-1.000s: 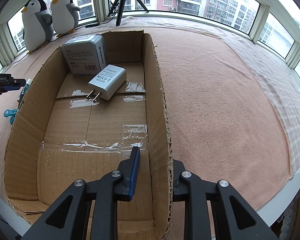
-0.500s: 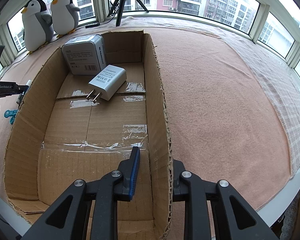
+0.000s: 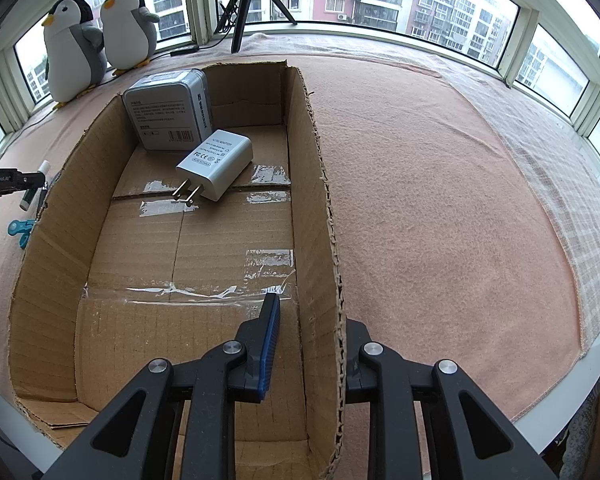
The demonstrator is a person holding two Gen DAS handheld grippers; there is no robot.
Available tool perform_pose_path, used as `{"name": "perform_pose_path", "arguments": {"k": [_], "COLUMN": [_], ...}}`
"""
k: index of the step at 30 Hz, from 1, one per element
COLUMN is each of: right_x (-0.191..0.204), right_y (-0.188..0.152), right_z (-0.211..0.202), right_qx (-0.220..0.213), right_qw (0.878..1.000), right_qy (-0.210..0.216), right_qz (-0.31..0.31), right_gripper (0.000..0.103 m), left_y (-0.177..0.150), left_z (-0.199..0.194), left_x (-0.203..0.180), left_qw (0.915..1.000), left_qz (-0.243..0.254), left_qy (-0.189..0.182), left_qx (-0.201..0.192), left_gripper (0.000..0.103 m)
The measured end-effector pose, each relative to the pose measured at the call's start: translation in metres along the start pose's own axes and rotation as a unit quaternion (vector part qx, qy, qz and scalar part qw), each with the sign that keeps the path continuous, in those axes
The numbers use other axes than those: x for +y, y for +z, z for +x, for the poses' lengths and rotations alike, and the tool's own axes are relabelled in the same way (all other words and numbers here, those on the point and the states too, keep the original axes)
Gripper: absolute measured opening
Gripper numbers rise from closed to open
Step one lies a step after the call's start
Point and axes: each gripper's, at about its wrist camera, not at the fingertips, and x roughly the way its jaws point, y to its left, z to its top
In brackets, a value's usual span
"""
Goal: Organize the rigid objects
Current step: 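Grasp the green glue stick with the left tool, then carry the glue stick into the box and release it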
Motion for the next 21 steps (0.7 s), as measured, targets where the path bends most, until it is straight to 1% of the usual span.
{"name": "perform_pose_path", "arguments": {"k": [6,9,12,16,18,21], "right_x": [0.000,0.001,0.001,0.001,0.001,0.001], "right_y": [0.000,0.000,0.000,0.000,0.000,0.000], "right_z": [0.000,0.000,0.000,0.000,0.000,0.000], "right_qx": [0.000,-0.001,-0.001,-0.001,-0.001,-0.001], "right_qw": [1.000,1.000,1.000,1.000,1.000,1.000], "right_qy": [0.000,-0.001,-0.001,0.000,0.000,0.000], "right_qz": [0.002,0.001,0.002,0.001,0.002,0.002], "right_gripper": [0.022,0.022,0.022,0.022,0.022,0.022], "left_y": [0.002,0.003,0.001,-0.005,-0.010,-0.014], "left_z": [-0.035,-0.055,-0.072,-0.088,-0.091,-0.088], "left_x": [-0.021,-0.045,-0.078,-0.127,-0.149,-0.176], "left_qw": [0.9990,0.9971,0.9934,0.9863,0.9834,0.9804], "left_qz": [0.025,0.042,0.068,0.103,0.115,0.132], "left_qy": [-0.020,-0.047,-0.078,-0.120,-0.133,-0.141], "left_qx": [-0.030,-0.043,-0.049,-0.049,-0.045,-0.037], "left_gripper": [0.016,0.016,0.016,0.016,0.016,0.016]}}
